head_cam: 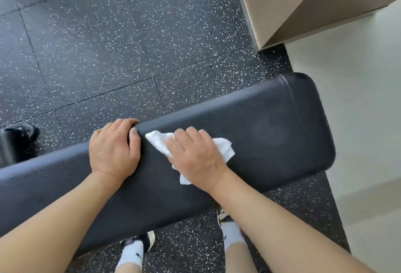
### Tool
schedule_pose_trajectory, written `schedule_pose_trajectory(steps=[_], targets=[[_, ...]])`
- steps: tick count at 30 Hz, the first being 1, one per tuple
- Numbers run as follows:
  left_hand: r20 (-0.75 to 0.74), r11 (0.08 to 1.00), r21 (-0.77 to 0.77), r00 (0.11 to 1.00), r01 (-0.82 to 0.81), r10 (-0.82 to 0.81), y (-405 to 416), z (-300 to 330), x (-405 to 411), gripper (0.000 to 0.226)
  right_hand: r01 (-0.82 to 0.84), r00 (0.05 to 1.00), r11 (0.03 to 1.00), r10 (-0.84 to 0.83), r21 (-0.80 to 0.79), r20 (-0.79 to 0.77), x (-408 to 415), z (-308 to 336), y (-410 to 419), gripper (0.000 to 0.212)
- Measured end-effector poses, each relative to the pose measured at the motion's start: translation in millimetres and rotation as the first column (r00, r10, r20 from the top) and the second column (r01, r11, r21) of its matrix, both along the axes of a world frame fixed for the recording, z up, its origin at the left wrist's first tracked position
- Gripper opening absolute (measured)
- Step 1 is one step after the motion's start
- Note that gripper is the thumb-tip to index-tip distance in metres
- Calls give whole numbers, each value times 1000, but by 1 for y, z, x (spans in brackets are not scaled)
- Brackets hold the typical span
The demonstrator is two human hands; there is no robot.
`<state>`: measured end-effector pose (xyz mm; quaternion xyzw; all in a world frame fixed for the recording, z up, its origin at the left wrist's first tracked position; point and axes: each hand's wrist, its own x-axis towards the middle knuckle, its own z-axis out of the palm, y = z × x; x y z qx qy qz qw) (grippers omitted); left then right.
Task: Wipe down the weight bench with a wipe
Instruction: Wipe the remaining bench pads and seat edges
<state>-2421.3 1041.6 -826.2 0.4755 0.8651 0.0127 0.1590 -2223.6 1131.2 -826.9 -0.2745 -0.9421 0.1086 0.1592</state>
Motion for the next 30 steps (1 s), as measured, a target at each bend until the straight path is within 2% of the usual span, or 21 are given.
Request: schedule_pose_trajectory(steps=[3, 6, 9, 12, 14, 16, 18, 20, 22, 25, 26, 27, 28, 29, 30], targets=[[-11, 1000, 12, 1000, 4, -4, 0, -1, 1, 41, 180, 983, 981, -182, 72, 15, 39, -1, 90, 13], [-28, 1000, 20, 1000, -4, 5, 1, -1, 1, 41, 442, 895, 897, -441, -4, 64, 79, 2, 175, 23], [-40, 1000, 29, 999, -2, 3, 0, -1, 1, 41, 538, 839, 842, -531, -41, 117, 95, 8, 187, 27], [-38, 1000, 16, 999, -1, 1, 1, -3, 0, 40, 445, 879, 895, -434, -15, 196, 69, 10, 129, 25], [-38, 1000, 11, 999, 0, 1, 0, -3, -1, 40, 287, 921, 956, -255, -69, 296, 45, 8, 62, 34], [-38, 1000, 21, 999, -2, 3, -1, -4, -1, 40, 78, 959, 989, -41, -123, 280, 29, 4, -14, 20], [-33, 999, 35, 999, -1, 2, -1, -4, -1, 40, -102, 975, 987, 125, -127, 183, 25, 4, -60, 16], [-27, 999, 52, 1000, -1, 2, -1, -5, -1, 40, -190, 976, 975, 200, -113, 84, 33, -2, -60, 13], [-25, 998, 67, 1000, -3, 4, -2, -4, 0, 41, -196, 970, 972, 212, -132, 117, 44, 7, -25, 14], [-21, 998, 69, 1000, -2, 4, -1, -3, 0, 40, -26, 926, 998, 46, -57, 374, 69, 18, 63, 64], [-18, 998, 68, 1000, 1, 1, -1, -3, 0, 40, 70, 908, 997, -72, 21, 413, 84, 19, 92, 67], [-13, 998, 68, 1000, 4, -3, -1, -3, 0, 40, 219, 888, 974, -221, 53, 403, 96, 21, 117, 56], [-11, 997, 71, 1000, 6, -5, -2, -3, 0, 40, 398, 854, 917, -384, 36, 351, 109, 22, 135, 33], [-10, 997, 74, 1000, 9, -8, -2, -3, 0, 40, 529, 811, 848, -505, -3, 294, 118, 21, 145, 22], [-14, 997, 77, 1000, 13, -12, -2, -4, -1, 40, 604, 773, 797, -578, -25, 263, 121, 17, 144, 27]])
